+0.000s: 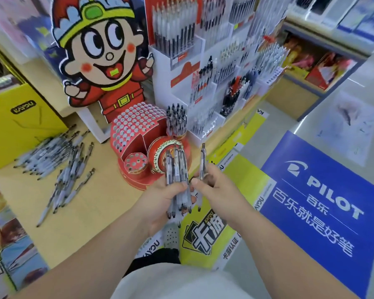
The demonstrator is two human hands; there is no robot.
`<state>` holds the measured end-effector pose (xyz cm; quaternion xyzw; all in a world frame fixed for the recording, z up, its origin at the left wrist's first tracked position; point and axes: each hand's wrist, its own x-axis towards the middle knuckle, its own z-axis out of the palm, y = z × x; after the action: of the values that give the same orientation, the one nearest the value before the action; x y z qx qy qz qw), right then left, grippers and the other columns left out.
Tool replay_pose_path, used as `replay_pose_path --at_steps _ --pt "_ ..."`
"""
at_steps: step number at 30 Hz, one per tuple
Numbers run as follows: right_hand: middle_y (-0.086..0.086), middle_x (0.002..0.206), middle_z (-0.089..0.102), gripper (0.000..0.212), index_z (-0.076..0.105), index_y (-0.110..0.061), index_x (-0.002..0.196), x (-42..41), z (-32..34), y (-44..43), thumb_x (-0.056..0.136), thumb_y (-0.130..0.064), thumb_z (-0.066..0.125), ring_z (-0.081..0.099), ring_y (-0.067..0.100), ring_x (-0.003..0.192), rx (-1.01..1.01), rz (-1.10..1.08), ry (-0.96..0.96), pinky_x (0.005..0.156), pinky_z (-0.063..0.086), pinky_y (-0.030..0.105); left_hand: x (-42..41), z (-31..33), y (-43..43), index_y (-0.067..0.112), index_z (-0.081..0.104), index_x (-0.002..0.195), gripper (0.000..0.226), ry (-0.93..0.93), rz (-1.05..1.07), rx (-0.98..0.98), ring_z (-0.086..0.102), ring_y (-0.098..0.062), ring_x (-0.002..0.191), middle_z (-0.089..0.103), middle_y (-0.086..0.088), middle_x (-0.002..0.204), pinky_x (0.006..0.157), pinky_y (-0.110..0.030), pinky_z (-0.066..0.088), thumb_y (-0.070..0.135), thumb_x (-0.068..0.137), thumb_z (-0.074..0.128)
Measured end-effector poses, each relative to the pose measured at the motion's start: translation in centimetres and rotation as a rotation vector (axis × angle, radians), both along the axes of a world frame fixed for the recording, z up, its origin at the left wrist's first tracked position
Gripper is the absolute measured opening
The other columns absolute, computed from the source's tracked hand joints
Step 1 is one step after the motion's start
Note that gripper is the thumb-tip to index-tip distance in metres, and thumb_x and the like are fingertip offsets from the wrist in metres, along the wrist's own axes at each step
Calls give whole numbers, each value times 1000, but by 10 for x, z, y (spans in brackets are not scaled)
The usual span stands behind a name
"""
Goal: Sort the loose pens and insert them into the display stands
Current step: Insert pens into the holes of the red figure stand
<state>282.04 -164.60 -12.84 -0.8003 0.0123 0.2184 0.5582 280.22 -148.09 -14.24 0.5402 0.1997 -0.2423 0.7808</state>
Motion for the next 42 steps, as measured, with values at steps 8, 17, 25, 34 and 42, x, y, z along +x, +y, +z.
replay_pose_path --at_steps 8,17,25,34,42 --pt "-3 64 53 20 63 -20 82 70 21 -5 100 -28 60 40 6 45 -17 -85 68 49 31 20 63 10 21 8 65 114 16 7 13 9 70 -21 77 72 -7 86 72 -36 56 10 98 61" --pt "8 64 52 35 73 -15 91 133 36 -3 101 -26 41 42 19 50 65 -99 125 53 33 34 96 5 41 2 63 121 26 86 278 -63 71 -27 78 72 -11 87 67 -37 56 11 96 62" --pt "0 66 59 16 65 -30 79 207 25 -11 88 -22 74 55 25 57 -43 225 -152 59 49 46 121 13 16 5 63 125 28 98 532 -41 67 -27 76 70 -10 81 49 -32 51 10 97 61" --pt "14 78 70 7 72 -21 95 264 39 -16 91 -16 72 69 15 61 16 566 -49 62 58 50 124 14 -17 1 63 118 25 135 811 -20 65 -30 77 65 -15 86 50 -35 49 15 97 63" --pt "-12 91 64 12 75 -29 102 271 34 -4 91 -28 72 63 10 79 -115 738 -412 77 53 31 104 14 -22 6 63 126 29 103 914 -37 68 -34 86 67 -28 104 64 -41 53 15 98 61"
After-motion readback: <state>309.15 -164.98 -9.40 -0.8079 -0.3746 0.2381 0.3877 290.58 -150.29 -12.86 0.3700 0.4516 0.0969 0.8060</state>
